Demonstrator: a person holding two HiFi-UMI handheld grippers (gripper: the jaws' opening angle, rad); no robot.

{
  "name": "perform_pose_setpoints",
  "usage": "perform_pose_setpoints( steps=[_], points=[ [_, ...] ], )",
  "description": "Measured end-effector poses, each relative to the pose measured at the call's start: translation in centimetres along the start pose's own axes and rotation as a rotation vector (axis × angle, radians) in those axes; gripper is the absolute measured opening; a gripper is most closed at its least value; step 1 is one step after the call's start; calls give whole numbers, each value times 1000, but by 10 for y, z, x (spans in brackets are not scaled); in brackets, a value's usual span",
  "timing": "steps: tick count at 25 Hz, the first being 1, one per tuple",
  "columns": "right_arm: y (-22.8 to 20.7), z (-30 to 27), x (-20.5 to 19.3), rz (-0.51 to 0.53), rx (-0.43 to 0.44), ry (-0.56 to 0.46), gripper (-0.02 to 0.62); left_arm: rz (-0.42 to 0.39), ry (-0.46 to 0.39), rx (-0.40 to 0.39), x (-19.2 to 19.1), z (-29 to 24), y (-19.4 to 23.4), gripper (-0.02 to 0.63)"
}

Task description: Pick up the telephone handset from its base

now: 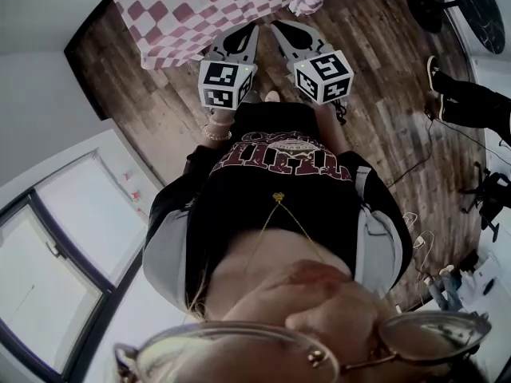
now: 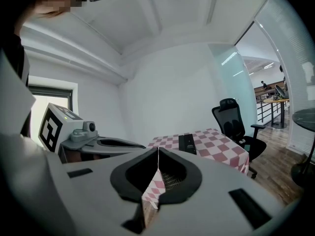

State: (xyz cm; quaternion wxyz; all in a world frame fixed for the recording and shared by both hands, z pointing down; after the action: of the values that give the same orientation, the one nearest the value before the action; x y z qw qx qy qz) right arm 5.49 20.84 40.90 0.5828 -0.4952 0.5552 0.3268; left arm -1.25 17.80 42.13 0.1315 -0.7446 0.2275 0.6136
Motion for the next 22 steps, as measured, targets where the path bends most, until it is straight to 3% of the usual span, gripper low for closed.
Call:
perform_pose_setpoints(
  steps=[22],
  points=[
    [-48, -117, 32, 16, -34, -27, 20, -26, -14, -68, 31, -76, 103, 11]
  ],
)
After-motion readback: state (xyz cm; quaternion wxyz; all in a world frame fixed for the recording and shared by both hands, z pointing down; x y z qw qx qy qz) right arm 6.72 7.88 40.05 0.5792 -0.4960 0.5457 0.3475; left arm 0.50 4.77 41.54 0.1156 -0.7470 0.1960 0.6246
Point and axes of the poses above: the fingertips, and each gripper's own axes: z backward along the fingers, y to its left, x out of its top, the point moved 3 cm from there along z, backward along the fingers, and after that the axes turned 7 degrees about -y, right-handed, at the moved point
